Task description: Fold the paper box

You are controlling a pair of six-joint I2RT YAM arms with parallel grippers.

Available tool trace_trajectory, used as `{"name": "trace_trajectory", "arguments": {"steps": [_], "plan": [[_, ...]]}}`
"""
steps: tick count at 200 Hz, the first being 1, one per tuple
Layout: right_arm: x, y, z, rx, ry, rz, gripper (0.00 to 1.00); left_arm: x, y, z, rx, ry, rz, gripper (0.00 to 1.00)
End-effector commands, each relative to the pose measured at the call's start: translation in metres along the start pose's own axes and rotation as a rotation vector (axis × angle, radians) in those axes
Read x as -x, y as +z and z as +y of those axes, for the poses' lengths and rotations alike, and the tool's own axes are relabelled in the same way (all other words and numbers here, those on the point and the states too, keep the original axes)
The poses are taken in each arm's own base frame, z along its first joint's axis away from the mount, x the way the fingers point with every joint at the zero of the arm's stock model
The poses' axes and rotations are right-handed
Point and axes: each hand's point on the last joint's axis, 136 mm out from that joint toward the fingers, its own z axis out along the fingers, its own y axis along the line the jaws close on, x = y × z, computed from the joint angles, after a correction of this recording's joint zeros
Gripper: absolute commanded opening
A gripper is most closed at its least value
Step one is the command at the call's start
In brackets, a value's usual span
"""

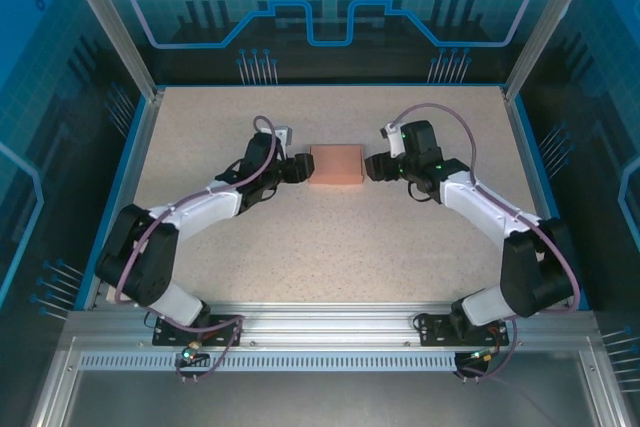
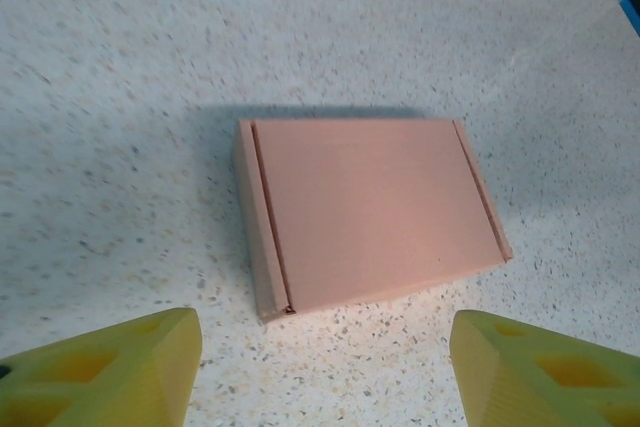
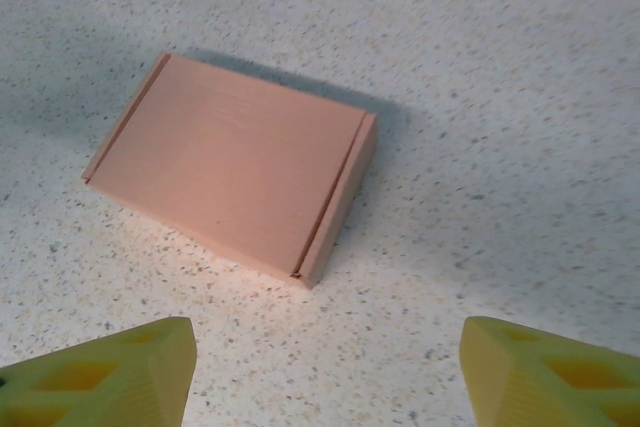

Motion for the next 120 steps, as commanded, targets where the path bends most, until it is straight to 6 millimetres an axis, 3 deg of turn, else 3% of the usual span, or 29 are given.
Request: {"name": "trace_trajectory", "arguments": {"steps": [1,41,64,102,120], "plan": [[0.016,-0.023,-0.008,-0.081,-0.070,-0.030,0.73,0.011,-0.021,0.013,0.092,0.089,-0.061,0.71],[0.032,-0.055,-0.026,-0.200,-0.118,-0.087,0.78,0.036,-0.055,0.027,0.192,0.150,-0.196,0.82],[0.037,-0.074,-0.036,-0.265,-0.130,-0.125,1.00,0.045,-0.074,0.036,0.248,0.174,-0.268,0.87],[0.035,-0.095,-0.053,-0.350,-0.111,-0.169,1.00,0.049,-0.095,0.052,0.330,0.194,-0.349,0.98],[0.031,-0.100,-0.062,-0.390,-0.093,-0.177,1.00,0.048,-0.102,0.059,0.365,0.200,-0.376,0.99]]}}
